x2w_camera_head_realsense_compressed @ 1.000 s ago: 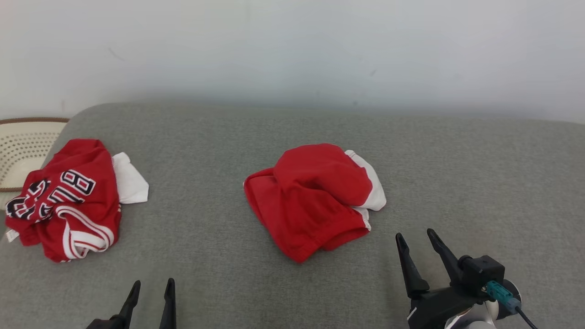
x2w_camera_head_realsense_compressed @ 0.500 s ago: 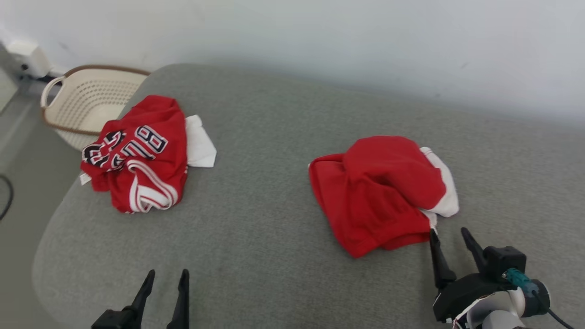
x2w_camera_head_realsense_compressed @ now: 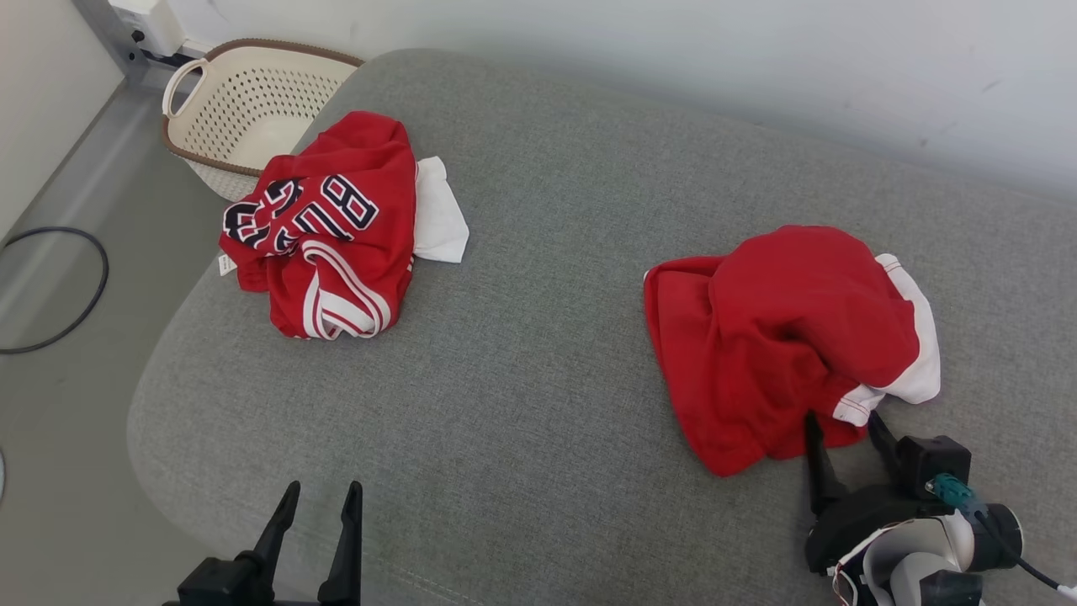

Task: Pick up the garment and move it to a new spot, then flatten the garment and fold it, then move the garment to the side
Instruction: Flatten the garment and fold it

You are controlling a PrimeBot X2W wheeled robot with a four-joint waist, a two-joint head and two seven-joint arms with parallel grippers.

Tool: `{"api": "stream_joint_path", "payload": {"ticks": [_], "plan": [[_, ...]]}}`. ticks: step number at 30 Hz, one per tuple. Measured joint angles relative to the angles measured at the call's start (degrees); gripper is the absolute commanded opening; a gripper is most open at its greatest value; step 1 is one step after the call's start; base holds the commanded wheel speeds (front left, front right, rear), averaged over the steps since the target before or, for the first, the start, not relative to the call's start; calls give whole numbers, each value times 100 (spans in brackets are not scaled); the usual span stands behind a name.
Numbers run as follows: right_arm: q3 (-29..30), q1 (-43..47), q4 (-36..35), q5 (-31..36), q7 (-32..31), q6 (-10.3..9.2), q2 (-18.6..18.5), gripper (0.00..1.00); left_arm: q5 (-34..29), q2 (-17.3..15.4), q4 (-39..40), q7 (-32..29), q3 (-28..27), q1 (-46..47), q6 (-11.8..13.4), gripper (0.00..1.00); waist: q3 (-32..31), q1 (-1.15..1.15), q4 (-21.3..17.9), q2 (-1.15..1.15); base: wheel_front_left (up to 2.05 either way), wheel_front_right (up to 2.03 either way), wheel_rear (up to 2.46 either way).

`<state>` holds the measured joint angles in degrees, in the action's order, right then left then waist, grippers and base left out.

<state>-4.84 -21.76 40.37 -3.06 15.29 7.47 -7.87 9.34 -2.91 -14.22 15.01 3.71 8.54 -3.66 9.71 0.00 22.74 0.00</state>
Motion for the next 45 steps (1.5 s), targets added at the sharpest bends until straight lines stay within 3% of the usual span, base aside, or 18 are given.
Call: {"api": "stream_joint_path", "payload": {"ticks": [2,3,4,5,10,18,21,26,29,33,41,43,45], "plan": [[-41,-3,-37,-55,11,0,32,100,32,1,2,0,60,0,0,100,22,0,19,0,0,0,0],[-90,-4,-53,-96,11,0,52,83,41,2,1,0,73,0,-1,100,24,0,15,0,0,0,0],[-159,-8,-71,-116,11,0,69,32,62,1,0,0,86,0,-2,100,23,0,6,0,0,0,0],[-201,-8,-94,-175,8,0,90,0,70,1,-1,0,98,1,0,100,22,0,-5,0,0,0,0],[-504,58,-571,-357,-16,0,124,0,69,2,-12,0,146,17,-29,100,-6,1,-64,1,0,0,0],[-1071,382,-2385,-710,-15,1,182,0,67,2,-86,0,244,-63,-87,100,-227,0,-219,0,0,0,0],[-1035,380,-2855,-803,-16,1,200,0,67,1,-125,0,278,-102,-126,100,-315,0,-297,0,0,0,0],[-1196,338,-3193,-868,-16,0,199,0,70,2,-193,0,342,-123,-135,100,-441,0,-398,0,0,0,0],[-1622,151,-3239,-902,-16,0,200,0,73,1,-238,0,397,-129,-165,100,-536,0,-458,0,0,0,0],[-2191,-114,-2862,-1009,-14,0,197,0,133,1,-332,0,545,-129,-187,100,-642,-1,-458,0,0,0,0],[-3678,-847,-1004,-1334,-15,1,297,0,279,1,-530,0,973,-94,-238,100,-678,-1,-109,0,0,0,0],[-3991,-1033,-544,-1447,-18,1,337,4,318,4,-554,0,1058,-43,-255,100,-667,-1,-7,0,0,0,0],[-4248,-1194,-179,-1584,-18,1,374,16,326,1,-564,0,1131,-16,-254,100,-656,-1,88,0,0,0,0]]}}
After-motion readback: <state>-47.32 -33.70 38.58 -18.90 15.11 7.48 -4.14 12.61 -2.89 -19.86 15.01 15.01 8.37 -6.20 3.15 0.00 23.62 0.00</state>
